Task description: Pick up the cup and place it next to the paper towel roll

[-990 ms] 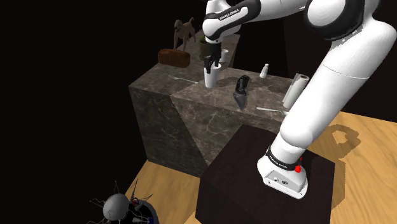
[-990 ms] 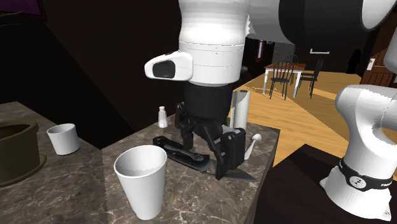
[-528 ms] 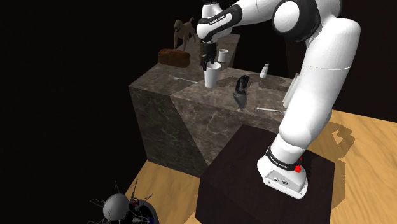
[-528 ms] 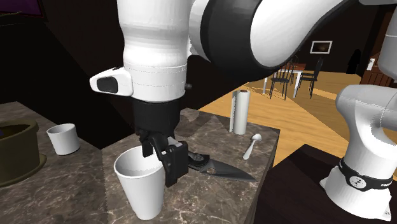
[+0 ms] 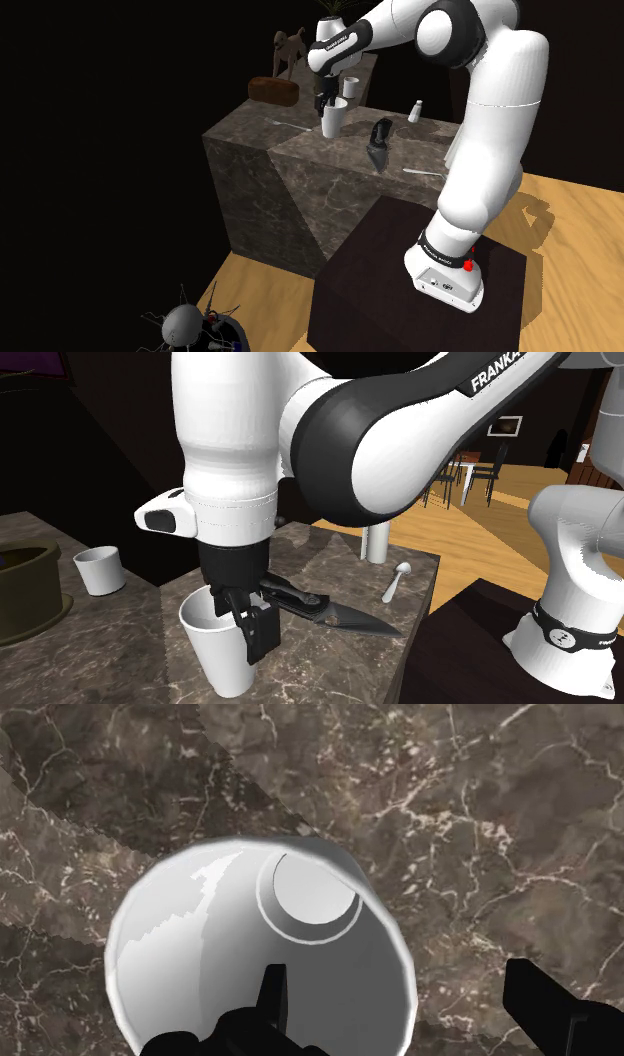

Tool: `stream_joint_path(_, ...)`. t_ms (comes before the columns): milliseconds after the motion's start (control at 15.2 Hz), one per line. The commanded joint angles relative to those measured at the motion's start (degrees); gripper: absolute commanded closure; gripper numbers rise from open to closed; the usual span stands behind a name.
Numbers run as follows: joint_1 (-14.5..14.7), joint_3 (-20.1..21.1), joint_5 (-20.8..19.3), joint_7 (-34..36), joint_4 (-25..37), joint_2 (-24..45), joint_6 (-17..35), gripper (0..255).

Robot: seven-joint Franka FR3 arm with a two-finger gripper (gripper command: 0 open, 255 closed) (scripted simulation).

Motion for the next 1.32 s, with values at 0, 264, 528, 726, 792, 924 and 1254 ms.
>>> stream_joint_path(0, -0.1, -0.02, 0.05, -0.04, -0.55, 0.49, 1.06, 0)
stream_joint_path(264, -0.1, -0.02, 0.05, -0.04, -0.53, 0.5, 1.06, 0)
stream_joint_path(528, -0.1, -0.02, 0.05, -0.04, -0.54, 0.49, 1.05, 255)
stream_joint_path(726, -0.1, -0.02, 0.05, -0.04, -0.54, 0.49, 1.05, 255)
stream_joint_path(792, -0.1, -0.02, 0.05, -0.04, -0.54, 0.49, 1.05, 255)
stream_joint_path(924, -0.1, -0.02, 0.05, -0.04, -0.54, 0.49, 1.05, 255)
stream_joint_path(1254, -0.06, -0.04, 0.01, -0.14, 0.16, -0.16, -0.28, 255)
